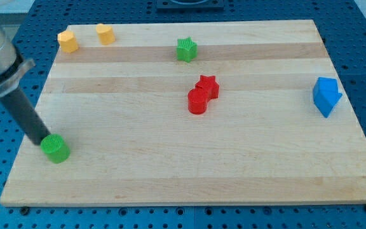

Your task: Push the hexagon towards the heart

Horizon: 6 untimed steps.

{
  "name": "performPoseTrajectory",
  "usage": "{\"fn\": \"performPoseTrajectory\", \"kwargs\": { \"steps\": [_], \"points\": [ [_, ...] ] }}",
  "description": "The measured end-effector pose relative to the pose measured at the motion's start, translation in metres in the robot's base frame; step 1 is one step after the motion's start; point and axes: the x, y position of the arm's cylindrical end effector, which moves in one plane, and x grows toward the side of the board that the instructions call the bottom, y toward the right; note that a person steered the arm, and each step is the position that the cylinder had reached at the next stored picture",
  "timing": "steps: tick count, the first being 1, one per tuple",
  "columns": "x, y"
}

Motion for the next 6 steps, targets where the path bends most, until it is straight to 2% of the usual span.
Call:
{"fn": "performPoseTrajectory", "kwargs": {
  "steps": [2, 3, 4, 5, 6],
  "points": [
    [0.000, 0.037],
    [-0.033, 0.056],
    [-0.103, 0.064],
    [-0.158, 0.118],
    [-0.200, 0.217]
  ]
}}
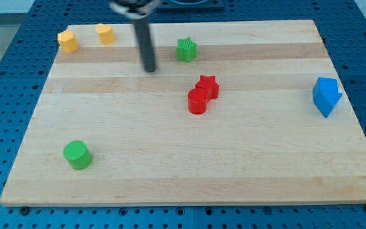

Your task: Push the hexagon towards the heart

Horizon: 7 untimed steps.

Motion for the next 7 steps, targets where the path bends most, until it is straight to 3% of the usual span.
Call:
{"fn": "performPoseTrajectory", "kwargs": {
  "steps": [1, 2, 3, 4, 6, 7],
  "points": [
    [0.010, 0.103],
    [-0.027, 0.137],
    [-0.040, 0.055],
    [-0.007, -0.028],
    [-0.057, -0.058],
    [-0.025, -0.114]
  ]
}}
